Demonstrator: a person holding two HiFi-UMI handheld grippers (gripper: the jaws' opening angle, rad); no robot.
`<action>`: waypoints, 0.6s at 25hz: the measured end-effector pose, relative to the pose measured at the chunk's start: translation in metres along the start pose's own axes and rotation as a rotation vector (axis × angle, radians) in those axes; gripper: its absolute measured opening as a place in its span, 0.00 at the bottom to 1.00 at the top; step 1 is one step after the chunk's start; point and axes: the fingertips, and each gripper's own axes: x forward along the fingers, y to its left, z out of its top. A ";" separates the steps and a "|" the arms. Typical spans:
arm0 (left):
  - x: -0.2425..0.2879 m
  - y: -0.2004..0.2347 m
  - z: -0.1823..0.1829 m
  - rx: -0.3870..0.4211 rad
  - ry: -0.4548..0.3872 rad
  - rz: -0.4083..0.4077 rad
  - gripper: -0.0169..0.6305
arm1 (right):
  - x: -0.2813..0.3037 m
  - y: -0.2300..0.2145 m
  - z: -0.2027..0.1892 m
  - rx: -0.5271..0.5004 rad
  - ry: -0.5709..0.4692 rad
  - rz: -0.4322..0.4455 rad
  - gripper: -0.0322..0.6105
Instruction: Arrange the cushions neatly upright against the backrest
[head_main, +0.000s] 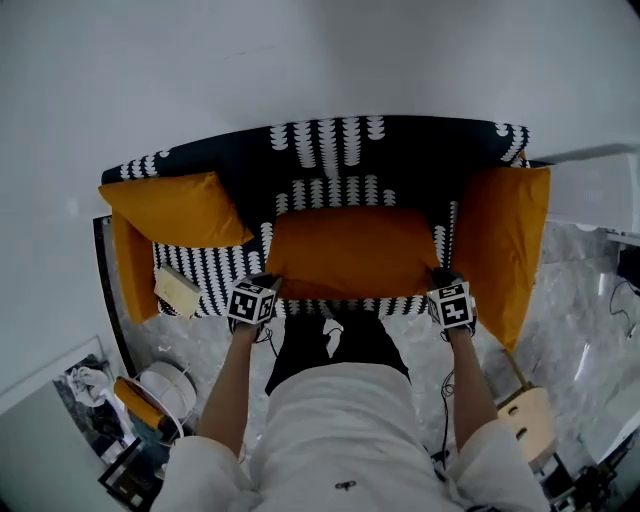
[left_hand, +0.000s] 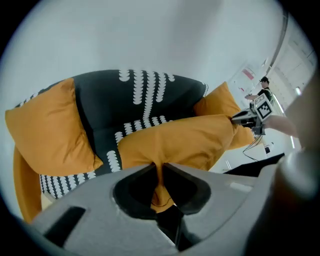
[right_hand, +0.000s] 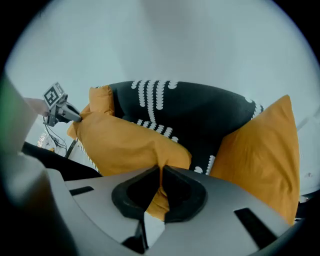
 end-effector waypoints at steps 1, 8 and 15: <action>0.000 0.007 0.014 0.004 -0.015 0.013 0.10 | 0.002 -0.004 0.016 -0.007 -0.022 -0.002 0.10; 0.003 0.058 0.108 0.016 -0.157 0.147 0.17 | 0.033 -0.039 0.110 -0.013 -0.137 -0.060 0.10; -0.016 0.078 0.169 0.021 -0.331 0.287 0.28 | 0.066 -0.061 0.162 -0.044 -0.165 -0.136 0.10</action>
